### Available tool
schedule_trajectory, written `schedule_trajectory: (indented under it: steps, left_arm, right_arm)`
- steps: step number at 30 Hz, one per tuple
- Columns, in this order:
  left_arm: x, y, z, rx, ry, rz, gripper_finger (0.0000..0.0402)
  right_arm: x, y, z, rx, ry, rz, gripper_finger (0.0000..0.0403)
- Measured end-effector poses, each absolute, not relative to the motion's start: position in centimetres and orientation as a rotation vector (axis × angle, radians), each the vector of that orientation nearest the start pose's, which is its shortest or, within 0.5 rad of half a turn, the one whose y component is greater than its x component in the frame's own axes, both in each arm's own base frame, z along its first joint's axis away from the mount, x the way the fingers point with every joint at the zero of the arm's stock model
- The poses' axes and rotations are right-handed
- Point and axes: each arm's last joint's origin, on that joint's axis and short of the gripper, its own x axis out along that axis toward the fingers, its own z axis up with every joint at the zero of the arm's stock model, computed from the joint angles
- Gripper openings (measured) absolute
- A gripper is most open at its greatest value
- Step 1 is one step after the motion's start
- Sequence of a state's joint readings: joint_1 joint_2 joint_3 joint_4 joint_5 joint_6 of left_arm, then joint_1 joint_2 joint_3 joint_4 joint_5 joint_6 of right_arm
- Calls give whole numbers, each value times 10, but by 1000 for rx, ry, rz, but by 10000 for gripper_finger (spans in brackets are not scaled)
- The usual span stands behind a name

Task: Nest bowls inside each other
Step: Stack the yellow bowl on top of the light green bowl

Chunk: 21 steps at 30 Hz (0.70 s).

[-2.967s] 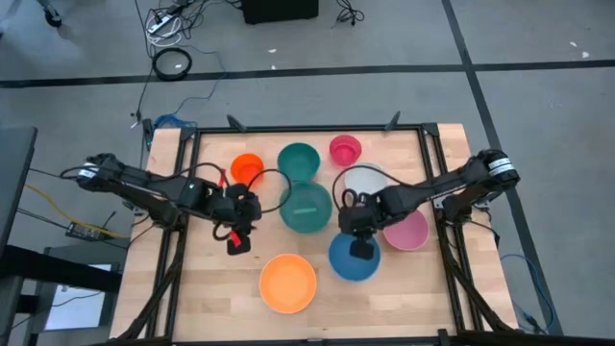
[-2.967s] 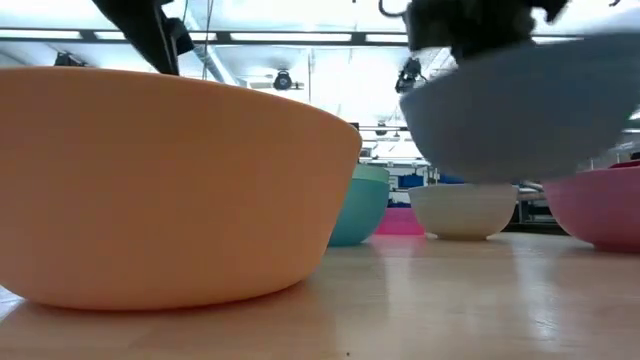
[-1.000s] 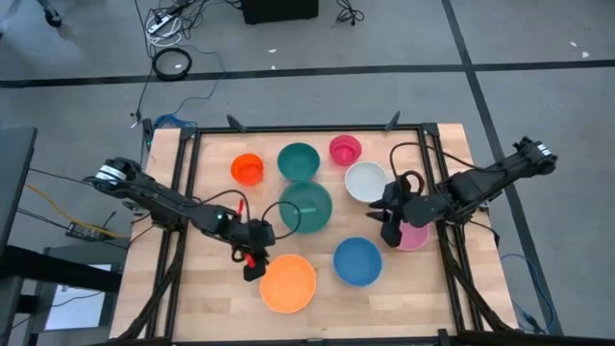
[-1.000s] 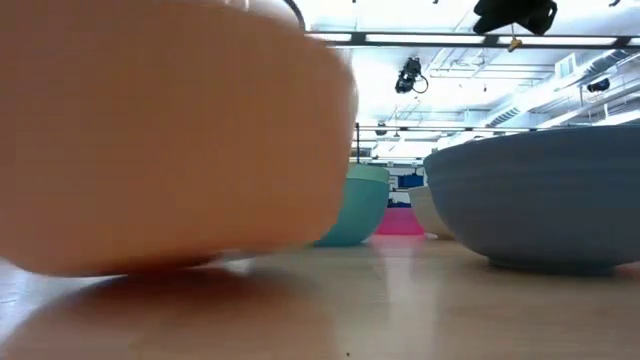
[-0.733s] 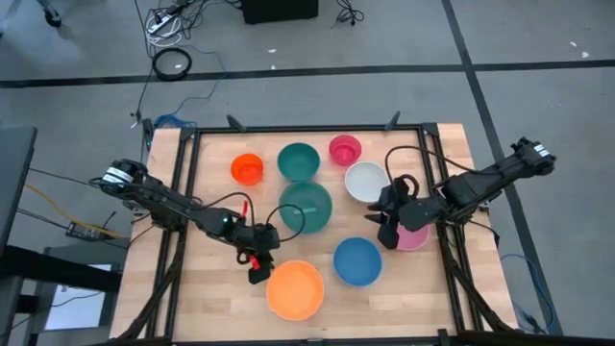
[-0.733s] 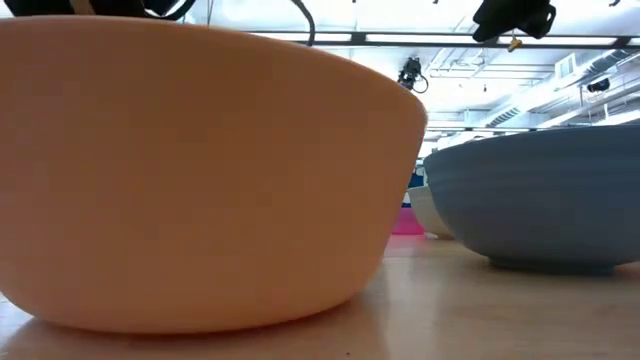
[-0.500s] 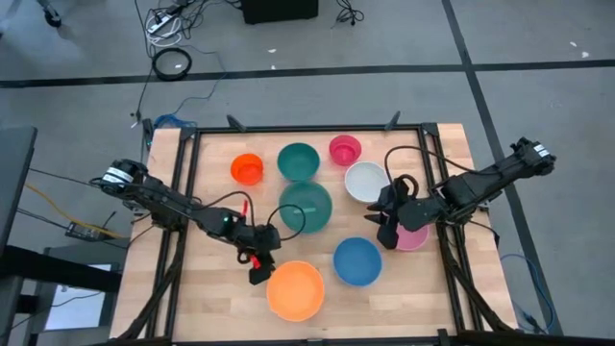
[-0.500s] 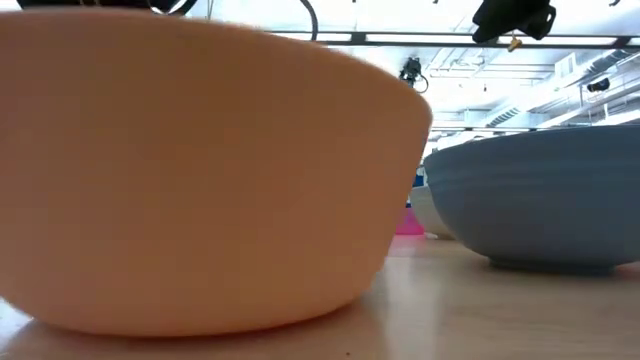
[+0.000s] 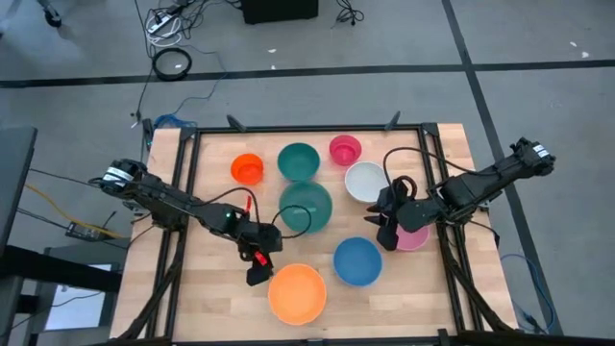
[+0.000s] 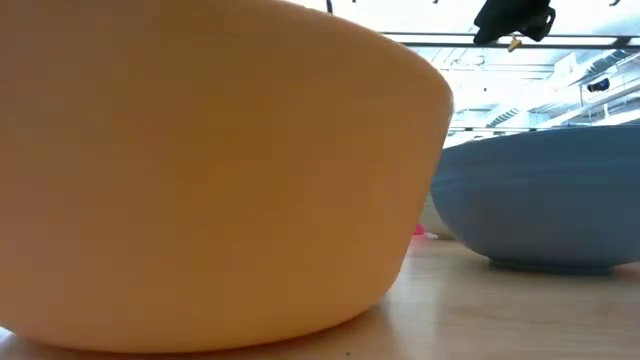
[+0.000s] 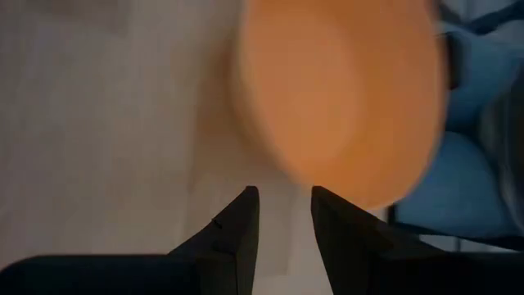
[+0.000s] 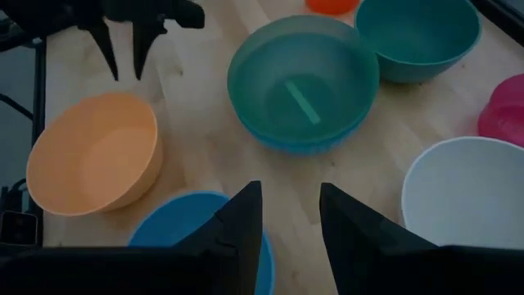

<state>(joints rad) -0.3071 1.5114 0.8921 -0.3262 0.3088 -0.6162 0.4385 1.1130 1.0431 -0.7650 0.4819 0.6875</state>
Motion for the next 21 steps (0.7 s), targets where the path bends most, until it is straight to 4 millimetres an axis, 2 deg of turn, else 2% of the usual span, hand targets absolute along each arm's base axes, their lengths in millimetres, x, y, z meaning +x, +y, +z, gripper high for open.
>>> schedule_trajectory:
  steps: [7,21]
  left_arm:
    - [284,-99,204,-553,1054,-269,123]
    - [296,-102,183,-580,1071,-220,123]
  right_arm:
    - [199,79,313,267,705,-279,113]
    - [199,80,313,262,717,-258,113]
